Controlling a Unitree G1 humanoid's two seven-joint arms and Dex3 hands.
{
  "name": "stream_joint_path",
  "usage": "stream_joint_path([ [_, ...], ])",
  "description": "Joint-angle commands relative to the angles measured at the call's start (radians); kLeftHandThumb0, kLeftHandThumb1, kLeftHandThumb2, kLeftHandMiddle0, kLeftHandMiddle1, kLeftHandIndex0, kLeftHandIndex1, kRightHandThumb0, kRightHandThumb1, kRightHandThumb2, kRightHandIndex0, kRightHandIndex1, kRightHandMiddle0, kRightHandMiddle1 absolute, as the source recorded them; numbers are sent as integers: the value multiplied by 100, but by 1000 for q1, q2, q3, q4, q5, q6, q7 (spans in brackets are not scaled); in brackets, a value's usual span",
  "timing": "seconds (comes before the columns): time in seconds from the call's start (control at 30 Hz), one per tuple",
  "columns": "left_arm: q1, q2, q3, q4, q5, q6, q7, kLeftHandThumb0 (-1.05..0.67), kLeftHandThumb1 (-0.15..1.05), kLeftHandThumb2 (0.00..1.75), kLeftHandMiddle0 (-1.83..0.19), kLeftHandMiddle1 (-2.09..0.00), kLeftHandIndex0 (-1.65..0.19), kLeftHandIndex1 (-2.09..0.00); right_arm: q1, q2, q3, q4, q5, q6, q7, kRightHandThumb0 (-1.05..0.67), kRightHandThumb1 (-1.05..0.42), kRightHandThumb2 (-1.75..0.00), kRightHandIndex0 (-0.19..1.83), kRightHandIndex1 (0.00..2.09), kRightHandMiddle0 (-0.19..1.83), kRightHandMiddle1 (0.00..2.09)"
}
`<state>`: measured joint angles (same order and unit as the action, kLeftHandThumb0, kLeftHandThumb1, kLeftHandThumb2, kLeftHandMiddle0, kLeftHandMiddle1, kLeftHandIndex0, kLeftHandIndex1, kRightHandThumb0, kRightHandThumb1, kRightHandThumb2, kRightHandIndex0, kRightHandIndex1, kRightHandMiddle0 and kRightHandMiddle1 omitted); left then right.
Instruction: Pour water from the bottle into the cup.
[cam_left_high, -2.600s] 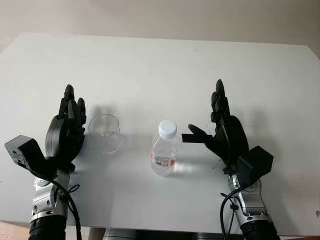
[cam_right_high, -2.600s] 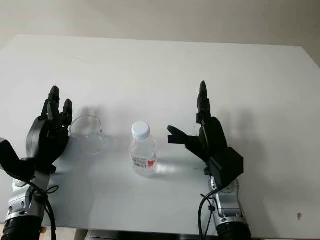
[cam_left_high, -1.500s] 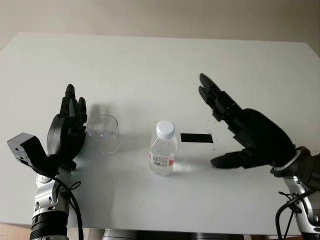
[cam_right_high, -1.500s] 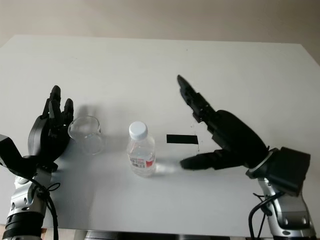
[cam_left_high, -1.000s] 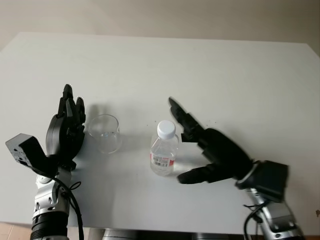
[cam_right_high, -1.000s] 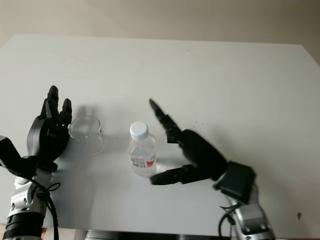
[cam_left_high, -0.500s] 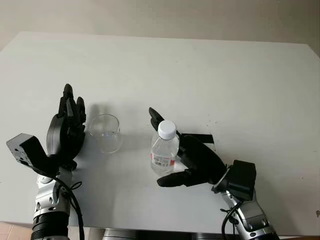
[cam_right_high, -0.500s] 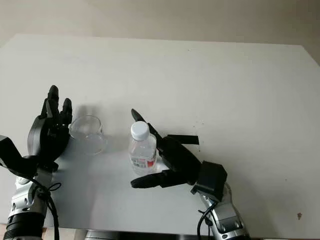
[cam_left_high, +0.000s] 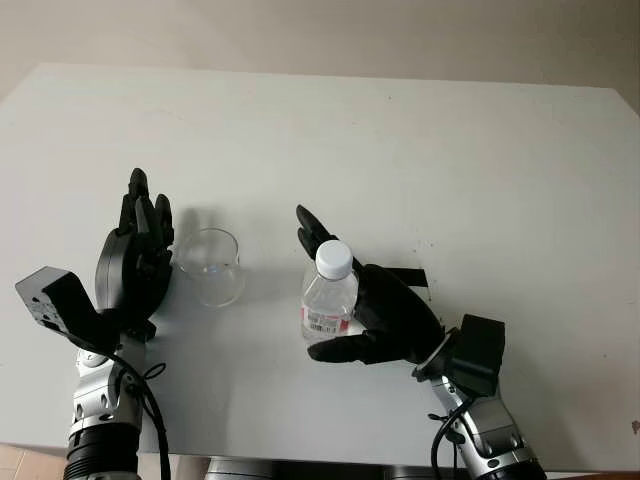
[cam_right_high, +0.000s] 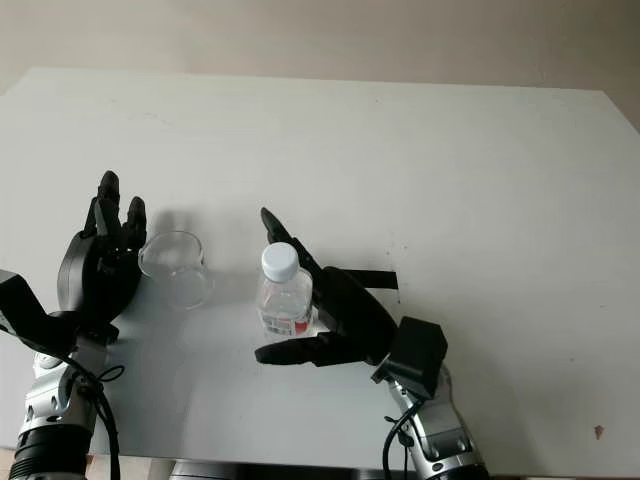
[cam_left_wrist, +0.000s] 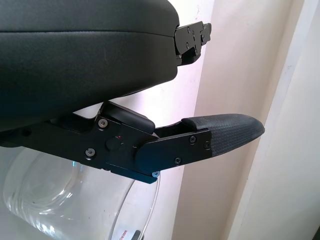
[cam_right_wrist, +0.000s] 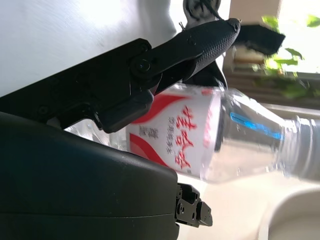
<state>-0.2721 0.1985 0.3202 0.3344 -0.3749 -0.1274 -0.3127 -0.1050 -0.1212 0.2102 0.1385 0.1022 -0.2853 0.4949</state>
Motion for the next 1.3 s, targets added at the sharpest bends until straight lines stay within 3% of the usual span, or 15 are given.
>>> stream_joint_path([
  [0.0, 12, -3, -3, -20, 8, -6, 6, -87, 105, 61, 19, -4, 19, 0, 12, 21, -3, 1, -1, -5, -18, -86, -88, -5, -19, 0, -19, 0],
  [0.2, 23, -7, -6, -31, 4, -10, 9, -86, 105, 60, 19, -5, 19, 0, 24, 48, 1, -25, 16, 46, -40, -78, -86, -5, 0, 12, -2, 10],
  [0.23, 25, -9, -7, -33, 4, -10, 10, -86, 105, 60, 19, -5, 19, 0, 26, 50, 1, -28, 18, 49, -41, -77, -85, -5, -8, 43, -1, 19],
  [0.27, 26, -10, -7, -37, 3, -9, 10, -86, 105, 60, 19, -5, 19, 0, 27, 52, 1, -31, 18, 51, -43, -76, -84, -5, -13, 61, -6, 33],
  [0.33, 26, -11, -8, -39, 3, -9, 10, -86, 105, 60, 19, -5, 19, 0, 27, 57, 6, -36, 10, 53, -51, -75, -83, -5, -18, 98, -15, 71],
  [0.37, 26, -12, -8, -40, 3, -9, 11, -86, 105, 60, 19, -4, 19, 0, 25, 59, 8, -36, 9, 52, -52, -75, -81, -5, -19, 130, -18, 101],
  [0.57, 30, -19, -10, -51, 7, -6, 27, -86, 105, 60, 19, -4, 19, 0, 15, 32, 30, -55, -8, 76, -20, -77, -80, -6, -17, 199, -19, 173],
  [0.63, 31, -22, -11, -55, 7, -4, 33, -86, 105, 61, 19, -5, 19, 0, 8, 14, 37, -61, -19, 71, 3, -74, -81, -6, -5, 207, -18, 193],
  [0.77, 30, -25, -11, -57, 5, -2, 38, -85, 105, 61, 19, -5, 19, 0, 0, -6, 47, -72, -42, 64, 21, -63, -82, -6, 54, 209, 25, 209],
  [0.87, 28, -26, -11, -54, 6, -6, 42, -85, 105, 61, 19, -5, 19, 0, -2, -14, 56, -84, -65, 70, 21, -56, -85, -6, 98, 209, 75, 209],
  [0.9, 28, -27, -10, -54, 6, -6, 42, -85, 105, 61, 19, -5, 19, 0, -1, -15, 59, -90, -70, 76, 19, -51, -87, -6, 135, 209, 108, 209],
  [0.97, 30, -27, -11, -58, 4, -5, 41, -85, 105, 61, 18, -5, 19, 0, 3, -14, 64, -101, -74, 85, 16, -48, -91, -6, 170, 209, 149, 209],
  [1.0, 30, -27, -11, -59, 2, -3, 40, -85, 105, 62, 19, -5, 19, 0, 5, -14, 66, -101, -76, 79, 14, -46, -93, -6, 178, 209, 169, 209],
  [1.07, 28, -25, -10, -57, -2, -2, 35, -84, 105, 62, 19, -5, 19, 0, 8, -11, 69, -100, -79, 70, 10, -45, -97, -7, 182, 209, 180, 209],
  [1.27, 25, -24, -7, -51, -4, -4, 32, -84, 105, 60, 19, -5, 19, 0, 20, 8, 80, -105, -112, 65, -42, -53, -104, -8, 183, 209, 183, 209],
])
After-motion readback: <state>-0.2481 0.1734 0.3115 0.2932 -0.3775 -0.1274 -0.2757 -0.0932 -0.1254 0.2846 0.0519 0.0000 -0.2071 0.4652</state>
